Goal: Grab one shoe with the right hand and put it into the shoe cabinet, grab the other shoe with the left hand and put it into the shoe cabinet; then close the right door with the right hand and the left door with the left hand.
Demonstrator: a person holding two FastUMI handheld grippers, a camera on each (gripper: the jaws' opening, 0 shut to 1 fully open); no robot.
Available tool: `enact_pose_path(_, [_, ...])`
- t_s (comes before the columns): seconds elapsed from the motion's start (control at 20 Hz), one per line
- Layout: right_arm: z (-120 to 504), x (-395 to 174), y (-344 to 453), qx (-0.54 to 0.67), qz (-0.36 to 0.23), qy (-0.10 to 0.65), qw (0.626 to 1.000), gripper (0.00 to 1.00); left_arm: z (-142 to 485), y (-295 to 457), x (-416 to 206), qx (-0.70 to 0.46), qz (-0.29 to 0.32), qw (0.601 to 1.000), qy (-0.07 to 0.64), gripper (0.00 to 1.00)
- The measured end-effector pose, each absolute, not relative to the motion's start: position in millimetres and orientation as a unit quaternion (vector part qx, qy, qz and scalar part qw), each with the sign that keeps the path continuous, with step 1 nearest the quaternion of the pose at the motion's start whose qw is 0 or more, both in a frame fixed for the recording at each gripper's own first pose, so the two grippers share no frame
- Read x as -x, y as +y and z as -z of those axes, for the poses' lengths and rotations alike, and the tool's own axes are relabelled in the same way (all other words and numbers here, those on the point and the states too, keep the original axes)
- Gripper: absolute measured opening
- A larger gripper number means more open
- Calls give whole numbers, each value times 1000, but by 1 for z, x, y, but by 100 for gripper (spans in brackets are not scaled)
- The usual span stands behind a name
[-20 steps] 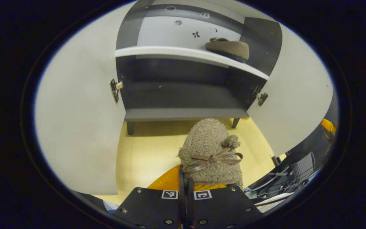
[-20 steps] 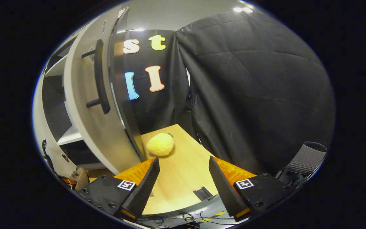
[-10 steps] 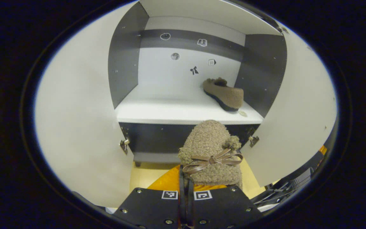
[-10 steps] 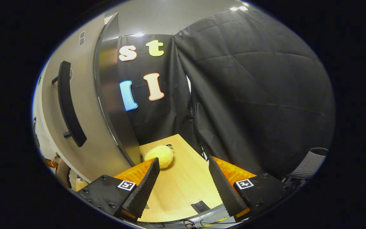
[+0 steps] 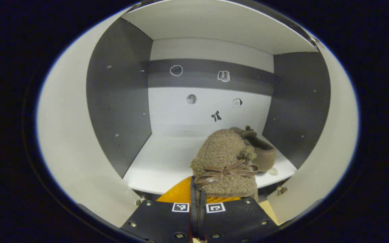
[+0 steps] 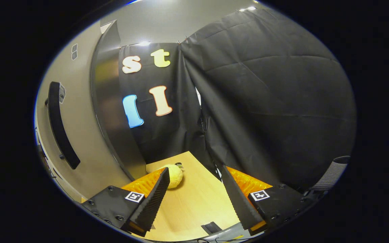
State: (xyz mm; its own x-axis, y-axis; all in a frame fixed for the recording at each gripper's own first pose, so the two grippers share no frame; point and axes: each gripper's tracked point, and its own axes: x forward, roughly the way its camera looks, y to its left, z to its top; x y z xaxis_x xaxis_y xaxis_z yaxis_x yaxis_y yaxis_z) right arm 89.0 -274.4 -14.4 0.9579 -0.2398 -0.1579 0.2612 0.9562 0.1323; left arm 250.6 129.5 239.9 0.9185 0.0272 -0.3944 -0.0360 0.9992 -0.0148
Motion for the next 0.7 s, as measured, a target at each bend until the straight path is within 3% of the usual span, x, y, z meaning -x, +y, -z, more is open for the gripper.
enact_pose_path(0.35, [8, -65, -297, -85, 170, 43, 981, 98, -243, 148, -340, -14, -36, 984, 174, 3])
enact_pose_path(0.7, [20, -39, -314, -55, 223, 54, 972, 98, -211, 158, -379, -35, -35, 978, 202, 4])
